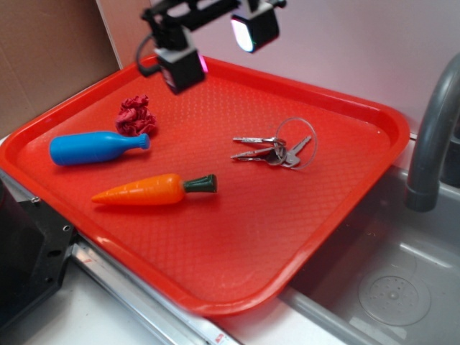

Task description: Grab the silver keys.

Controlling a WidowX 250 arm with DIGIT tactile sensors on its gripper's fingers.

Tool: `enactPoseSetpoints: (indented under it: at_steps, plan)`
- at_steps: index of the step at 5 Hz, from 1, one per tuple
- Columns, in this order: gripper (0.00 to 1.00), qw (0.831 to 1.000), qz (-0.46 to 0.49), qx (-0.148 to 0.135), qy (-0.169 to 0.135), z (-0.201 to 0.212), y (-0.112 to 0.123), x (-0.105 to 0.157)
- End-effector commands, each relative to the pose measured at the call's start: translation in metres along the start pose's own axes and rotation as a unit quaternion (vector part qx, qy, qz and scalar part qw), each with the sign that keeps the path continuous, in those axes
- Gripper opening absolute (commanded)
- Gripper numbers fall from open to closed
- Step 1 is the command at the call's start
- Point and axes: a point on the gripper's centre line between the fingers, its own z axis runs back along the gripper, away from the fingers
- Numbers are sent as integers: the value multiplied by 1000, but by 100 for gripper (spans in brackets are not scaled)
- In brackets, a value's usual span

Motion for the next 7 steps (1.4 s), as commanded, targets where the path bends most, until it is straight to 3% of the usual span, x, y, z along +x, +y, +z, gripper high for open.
enactPoseSetpoints:
  at_steps: [1,4,5,7]
  plan:
    - [100,1000,10,-3,2,-28,-40,-10]
    - [100,997,-34,70,11,-80,-40,-33]
    - [0,996,-35,79,7,-84,-39,-36]
    - [0,995,-30,98,-4,-89,-33,-33]
